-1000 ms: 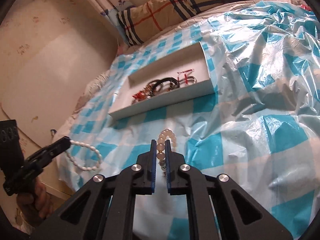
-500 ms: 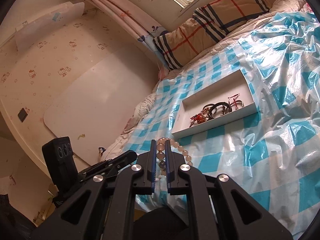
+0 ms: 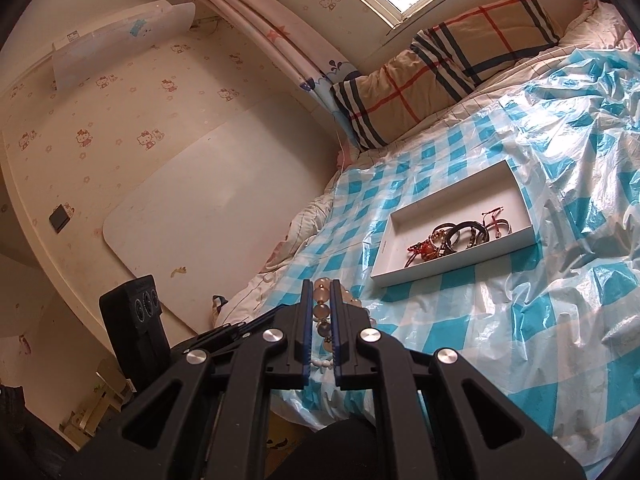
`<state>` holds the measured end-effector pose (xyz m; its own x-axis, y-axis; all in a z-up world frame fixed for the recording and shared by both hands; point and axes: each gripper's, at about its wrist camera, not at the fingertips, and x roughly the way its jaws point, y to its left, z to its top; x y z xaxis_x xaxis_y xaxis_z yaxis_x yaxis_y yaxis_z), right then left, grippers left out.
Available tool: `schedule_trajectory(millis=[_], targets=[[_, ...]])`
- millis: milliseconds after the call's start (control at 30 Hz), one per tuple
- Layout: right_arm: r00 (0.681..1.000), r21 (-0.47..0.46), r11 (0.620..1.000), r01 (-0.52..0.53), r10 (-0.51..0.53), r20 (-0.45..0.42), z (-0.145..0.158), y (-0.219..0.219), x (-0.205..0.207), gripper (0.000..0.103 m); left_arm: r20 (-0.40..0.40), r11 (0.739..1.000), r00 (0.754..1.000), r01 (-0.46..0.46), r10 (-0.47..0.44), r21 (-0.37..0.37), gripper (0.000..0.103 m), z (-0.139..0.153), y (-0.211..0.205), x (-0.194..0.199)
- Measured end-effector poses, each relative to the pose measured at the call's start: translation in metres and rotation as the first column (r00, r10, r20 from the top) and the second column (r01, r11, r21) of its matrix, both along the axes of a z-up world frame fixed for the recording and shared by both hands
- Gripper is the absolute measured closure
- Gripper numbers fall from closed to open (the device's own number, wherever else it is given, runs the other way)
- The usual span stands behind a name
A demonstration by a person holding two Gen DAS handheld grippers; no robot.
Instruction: Organize jewelry
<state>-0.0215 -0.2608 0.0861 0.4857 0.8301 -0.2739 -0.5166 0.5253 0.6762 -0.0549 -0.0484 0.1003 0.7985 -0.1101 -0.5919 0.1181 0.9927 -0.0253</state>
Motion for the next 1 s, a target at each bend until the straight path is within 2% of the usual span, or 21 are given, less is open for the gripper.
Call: schedule_trajectory(millis=[367,1000], targets=[[1.0,-0.002,1.0,-0.014,0.014,0.019,-0.001,0.008,0.003,0.094,-0.008,1.0,1.0,-0.003,0.003,0.005,0.096,-0.004,-0.001,0.004],[1.0,0.009,1.0,-0.018,0.018,0.0,-0.007,0.012,0.014,0.094,-0.03,1.0,0.999,-0.012,0.012,0.003,0.096,-0.019,0.001,0.02]])
